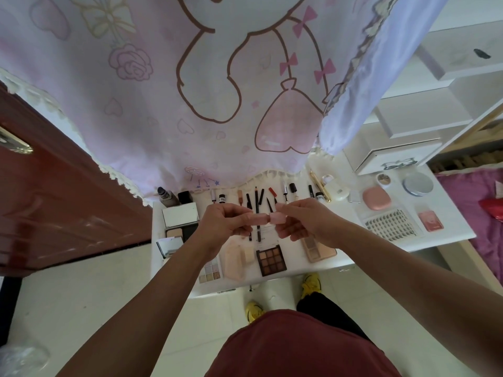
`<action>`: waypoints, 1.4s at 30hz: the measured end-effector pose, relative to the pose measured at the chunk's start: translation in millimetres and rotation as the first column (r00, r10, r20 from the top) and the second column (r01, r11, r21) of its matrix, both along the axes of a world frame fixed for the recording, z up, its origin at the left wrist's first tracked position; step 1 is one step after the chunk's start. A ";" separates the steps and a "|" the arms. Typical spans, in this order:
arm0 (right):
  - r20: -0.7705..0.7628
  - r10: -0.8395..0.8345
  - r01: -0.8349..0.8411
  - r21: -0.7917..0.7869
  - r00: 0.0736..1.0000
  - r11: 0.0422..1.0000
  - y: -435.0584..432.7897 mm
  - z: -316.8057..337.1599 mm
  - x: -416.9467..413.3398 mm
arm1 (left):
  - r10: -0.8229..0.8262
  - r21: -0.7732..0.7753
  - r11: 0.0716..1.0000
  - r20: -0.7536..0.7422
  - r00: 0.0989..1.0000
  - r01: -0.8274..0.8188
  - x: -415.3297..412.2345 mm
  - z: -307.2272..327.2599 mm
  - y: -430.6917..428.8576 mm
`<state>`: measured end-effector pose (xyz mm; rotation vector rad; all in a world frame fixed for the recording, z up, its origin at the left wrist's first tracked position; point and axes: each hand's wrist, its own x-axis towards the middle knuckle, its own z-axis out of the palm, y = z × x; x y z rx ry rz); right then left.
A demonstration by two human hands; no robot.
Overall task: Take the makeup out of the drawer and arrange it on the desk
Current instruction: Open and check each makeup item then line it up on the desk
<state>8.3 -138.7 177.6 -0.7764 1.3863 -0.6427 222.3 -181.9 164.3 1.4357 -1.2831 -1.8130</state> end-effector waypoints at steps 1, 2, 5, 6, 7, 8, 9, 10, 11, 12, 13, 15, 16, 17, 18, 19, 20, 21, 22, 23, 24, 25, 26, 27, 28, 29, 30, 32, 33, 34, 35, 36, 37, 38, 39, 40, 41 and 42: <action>-0.008 0.013 -0.013 -0.006 1.000 1.000 0.2 -0.3 -0.8 | -0.004 -0.001 1.000 0.002 1.000 0.004 0.3 -0.2 -0.3; -0.002 0.018 -0.018 -0.017 1.000 1.000 0.5 -0.2 -1.6 | -0.009 -0.003 1.000 0.003 1.000 0.009 0.5 -0.4 -0.4; 0.031 0.002 -0.001 -0.041 1.000 0.999 0.0 0.3 -3.7 | -0.015 -0.003 1.000 -0.002 1.000 0.015 -0.1 0.6 0.0; 0.040 -0.004 0.005 -0.034 0.999 0.999 -0.3 0.3 -3.4 | -0.012 -0.002 1.000 -0.005 1.000 0.012 -0.4 1.1 0.2; 0.039 -0.004 0.005 -0.016 0.999 1.000 -0.3 -0.2 -2.7 | -0.010 -0.001 1.000 -0.007 1.000 0.010 -0.7 1.3 0.2; 0.028 0.003 -0.004 0.008 1.000 1.000 -0.2 -0.1 -1.9 | -0.009 0.000 1.000 -0.009 1.000 0.009 -1.2 1.1 0.0; 0.011 0.014 -0.015 0.029 1.000 0.999 0.0 0.2 -1.4 | -0.009 0.001 1.000 -0.008 1.000 0.009 -1.4 0.6 -0.2; 0.002 0.021 -0.021 0.039 1.000 0.999 0.3 0.8 -1.1 | -0.009 0.001 1.000 -0.005 1.000 0.009 -1.4 0.2 -0.3; 0.002 0.022 -0.022 0.034 1.000 0.999 0.4 1.1 -1.5 | -0.012 0.000 1.000 0.000 1.000 0.012 -1.2 -0.4 -0.4; 0.012 0.020 -0.021 0.017 1.000 1.000 0.5 1.4 -2.2 | -0.016 -0.001 1.000 0.004 1.000 0.016 -1.1 -0.7 -0.5; 0.021 0.017 -0.017 -0.004 1.000 1.000 0.7 1.9 -3.2 | -0.018 -0.002 1.000 0.007 1.000 0.018 -1.0 -0.8 -0.5; 0.034 0.012 -0.011 -0.027 0.999 1.000 0.5 2.2 -4.0 | -0.018 -0.002 1.000 0.008 1.000 0.018 -1.3 0.3 0.0; 0.041 0.008 -0.007 -0.026 0.999 1.000 0.0 1.9 -3.9 | -0.020 -0.005 1.000 0.007 1.000 0.020 -1.5 1.1 0.1; 0.049 0.004 -0.003 -0.017 0.999 1.000 -0.1 1.8 -3.4 | -0.023 -0.009 1.000 0.006 1.000 0.023 -1.7 1.9 0.0; 0.051 0.004 -0.004 0.000 0.999 1.000 -0.3 1.8 -2.5 | -0.027 -0.011 1.000 0.005 1.000 0.027 -1.9 2.8 -0.2; 0.043 0.009 -0.010 0.020 0.999 1.000 -0.2 2.2 -1.7 | -0.030 -0.012 0.999 0.004 1.000 0.030 -2.3 3.3 -0.3; 0.028 0.014 -0.015 0.038 1.000 0.999 -0.3 2.6 -1.2 | -0.030 -0.011 0.999 0.003 1.000 0.030 -2.6 3.8 -0.5; 0.017 0.014 -0.014 0.047 1.000 0.999 -0.4 2.8 -1.2 | -0.029 -0.010 1.000 0.005 1.000 0.029 -2.7 3.5 -0.7; 0.015 0.010 -0.011 0.041 1.000 0.999 -0.6 2.5 -1.4 | -0.030 -0.009 1.000 0.008 1.000 0.030 -2.5 3.4 -1.0; 0.022 0.003 -0.003 0.027 1.000 1.000 -0.7 2.1 -1.9 | -0.032 -0.009 0.999 0.013 0.999 0.032 -2.1 3.2 -1.1; 0.029 -0.002 0.002 0.008 1.000 1.000 -0.6 1.6 -2.3 | -0.034 -0.008 0.999 0.016 0.999 0.034 -1.9 3.0 -1.1; 0.032 -0.006 0.006 -0.004 0.999 1.000 -0.3 1.6 -2.6 | -0.034 -0.008 0.999 0.016 0.999 0.034 -1.5 2.9 -0.6; 0.033 -0.009 0.009 -0.010 0.999 1.000 -0.3 1.7 -2.8 | -0.032 -0.008 0.999 0.016 0.999 0.032 -1.4 2.6 -0.2; 0.038 -0.014 0.015 -0.008 0.999 1.000 -0.4 2.2 -2.5 | -0.031 -0.008 0.999 0.016 0.999 0.031 -1.4 2.6 0.1; 0.046 -0.020 0.020 0.000 0.999 1.000 -0.6 2.3 -2.1 | -0.029 -0.007 1.000 0.013 0.999 0.029 -1.6 2.5 0.1; 0.050 -0.022 0.021 0.021 0.999 1.000 -0.4 2.9 -1.3 | -0.027 -0.005 1.000 0.010 1.000 0.027 -1.7 2.1 0.1; 0.041 -0.014 0.012 0.048 0.999 0.999 -0.3 3.3 -0.5 | -0.025 -0.005 1.000 0.006 1.000 0.025 -1.9 2.2 0.2; 0.002 0.013 -0.013 0.089 1.000 0.996 -0.2 4.1 -0.1 | -0.026 -0.006 1.000 0.004 1.000 0.026 -1.7 2.1 0.0; -0.003 0.021 -0.021 0.092 1.000 0.996 0.1 4.2 0.2 | -0.035 -0.008 0.999 0.007 0.999 0.036 -1.0 1.4 0.0; 0.005 0.023 -0.023 0.080 1.000 0.997 0.8 3.8 0.1 | -0.046 -0.010 0.999 0.008 0.999 0.046 -0.4 0.9 0.0; 0.023 0.020 -0.022 0.060 1.000 0.998 1.4 3.6 -0.3 | -0.052 -0.012 0.999 0.010 0.999 0.052 0.1 1.1 0.5; 0.043 0.015 -0.017 0.037 0.999 0.999 2.1 3.4 -0.9 | -0.047 -0.012 0.999 0.010 0.999 0.048 0.2 1.9 1.5; 0.056 0.009 -0.010 0.020 0.998 1.000 2.7 3.9 -1.2 | -0.041 -0.014 0.999 0.011 0.999 0.041 0.1 2.9 2.4; 0.062 0.004 -0.004 0.011 0.998 1.000 2.8 3.9 -1.4 | -0.035 -0.017 0.999 0.011 0.999 0.035 -0.1 3.0 3.1; 0.064 -0.001 0.000 0.014 0.998 1.000 2.7 4.0 -1.0 | -0.035 -0.022 0.999 0.010 0.999 0.035 -0.4 3.4 3.8; 0.063 0.000 -0.002 0.023 0.998 1.000 2.7 3.6 -0.6 | -0.035 -0.022 0.999 0.006 0.999 0.035 -0.6 4.3 4.4; 0.055 0.008 -0.010 0.039 0.998 0.999 2.7 3.5 0.3 | -0.034 -0.023 0.999 0.003 0.999 0.034 -0.7 4.9 4.3; 0.038 0.016 -0.018 0.053 0.999 0.998 2.8 2.7 0.6 | -0.032 -0.020 0.999 0.000 0.999 0.032 -0.6 4.5 4.1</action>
